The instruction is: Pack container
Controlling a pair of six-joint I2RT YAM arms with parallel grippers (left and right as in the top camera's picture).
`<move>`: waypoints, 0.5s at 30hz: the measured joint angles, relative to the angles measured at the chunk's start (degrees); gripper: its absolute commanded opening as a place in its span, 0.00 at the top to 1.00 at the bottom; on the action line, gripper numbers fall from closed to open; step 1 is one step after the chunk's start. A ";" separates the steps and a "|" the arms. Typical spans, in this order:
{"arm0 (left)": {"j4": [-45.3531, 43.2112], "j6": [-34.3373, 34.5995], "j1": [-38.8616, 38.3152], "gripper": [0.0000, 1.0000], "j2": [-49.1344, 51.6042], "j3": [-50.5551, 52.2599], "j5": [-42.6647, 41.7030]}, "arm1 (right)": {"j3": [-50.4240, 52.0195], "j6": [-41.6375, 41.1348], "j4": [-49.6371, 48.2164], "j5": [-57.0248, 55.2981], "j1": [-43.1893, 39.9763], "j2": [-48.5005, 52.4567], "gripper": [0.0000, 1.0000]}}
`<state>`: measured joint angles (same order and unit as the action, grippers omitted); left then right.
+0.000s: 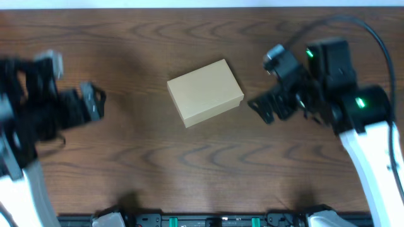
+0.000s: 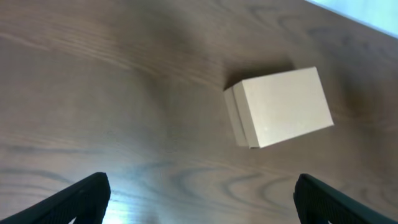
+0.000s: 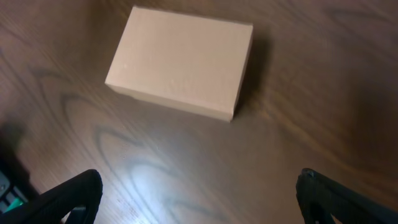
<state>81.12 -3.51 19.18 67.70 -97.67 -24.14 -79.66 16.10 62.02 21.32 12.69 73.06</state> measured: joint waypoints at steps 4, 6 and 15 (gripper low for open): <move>-6.54 -1.49 3.41 0.05 -12.72 15.98 -4.28 | 10.38 1.99 -3.34 3.37 -3.30 -9.09 0.01; -9.01 -1.92 3.72 0.05 -17.90 22.91 -6.23 | 14.21 2.23 -4.81 4.72 -4.02 -12.85 0.01; -24.76 -2.29 1.07 0.05 -33.51 44.70 -19.08 | 19.61 2.19 -6.19 6.88 -4.26 -23.91 0.01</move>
<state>56.36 -5.80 20.25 34.20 -52.97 -43.22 -60.05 18.28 55.83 28.21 8.43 49.15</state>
